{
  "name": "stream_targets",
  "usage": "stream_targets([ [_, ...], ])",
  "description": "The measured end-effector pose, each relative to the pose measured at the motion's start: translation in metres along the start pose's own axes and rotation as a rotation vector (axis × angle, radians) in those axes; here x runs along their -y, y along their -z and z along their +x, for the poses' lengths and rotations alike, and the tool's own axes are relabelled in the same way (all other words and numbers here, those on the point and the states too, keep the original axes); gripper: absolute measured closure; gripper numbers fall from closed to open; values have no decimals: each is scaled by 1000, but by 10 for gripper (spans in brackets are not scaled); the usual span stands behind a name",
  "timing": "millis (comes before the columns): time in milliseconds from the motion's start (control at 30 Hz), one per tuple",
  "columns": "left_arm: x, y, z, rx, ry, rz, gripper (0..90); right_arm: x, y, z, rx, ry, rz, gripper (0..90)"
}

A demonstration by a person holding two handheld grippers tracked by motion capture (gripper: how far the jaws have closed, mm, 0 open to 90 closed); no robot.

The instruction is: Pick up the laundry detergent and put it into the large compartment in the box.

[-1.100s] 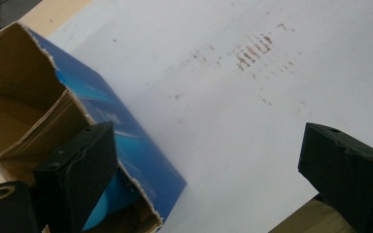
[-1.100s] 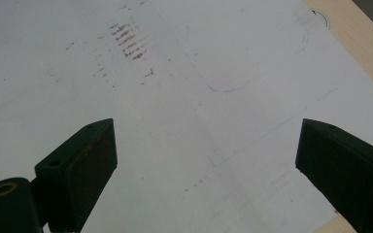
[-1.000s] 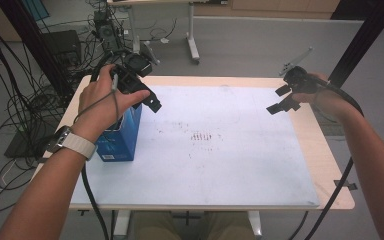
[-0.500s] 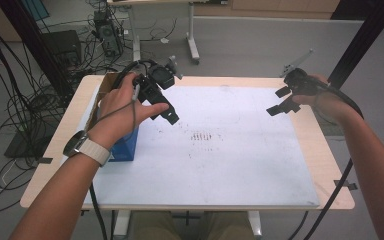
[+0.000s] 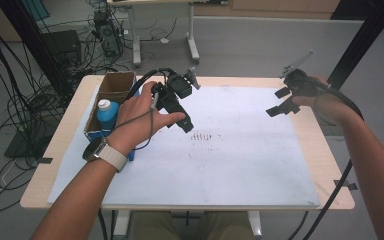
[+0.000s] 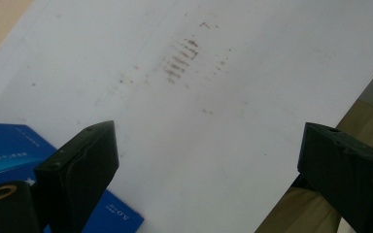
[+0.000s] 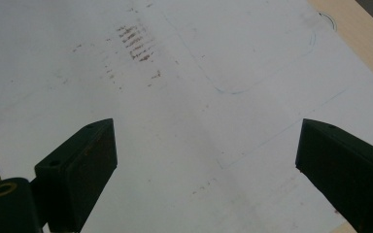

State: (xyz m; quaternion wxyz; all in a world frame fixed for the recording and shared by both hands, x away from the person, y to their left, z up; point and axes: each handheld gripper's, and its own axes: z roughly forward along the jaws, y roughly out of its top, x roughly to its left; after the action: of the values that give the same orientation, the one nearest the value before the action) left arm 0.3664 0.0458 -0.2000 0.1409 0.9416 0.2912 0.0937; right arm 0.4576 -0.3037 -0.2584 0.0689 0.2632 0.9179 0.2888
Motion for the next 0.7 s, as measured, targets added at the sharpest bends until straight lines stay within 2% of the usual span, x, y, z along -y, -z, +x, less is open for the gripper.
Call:
stream_targets([
  [333, -2, -13, -11, 34, -11, -6, 79, 1, 0, 1, 0, 1, 0, 74],
  [700, -9, -24, -28, 60, -102, 7, 79, 1, -3, 2, -7, 2, 1, 74],
])
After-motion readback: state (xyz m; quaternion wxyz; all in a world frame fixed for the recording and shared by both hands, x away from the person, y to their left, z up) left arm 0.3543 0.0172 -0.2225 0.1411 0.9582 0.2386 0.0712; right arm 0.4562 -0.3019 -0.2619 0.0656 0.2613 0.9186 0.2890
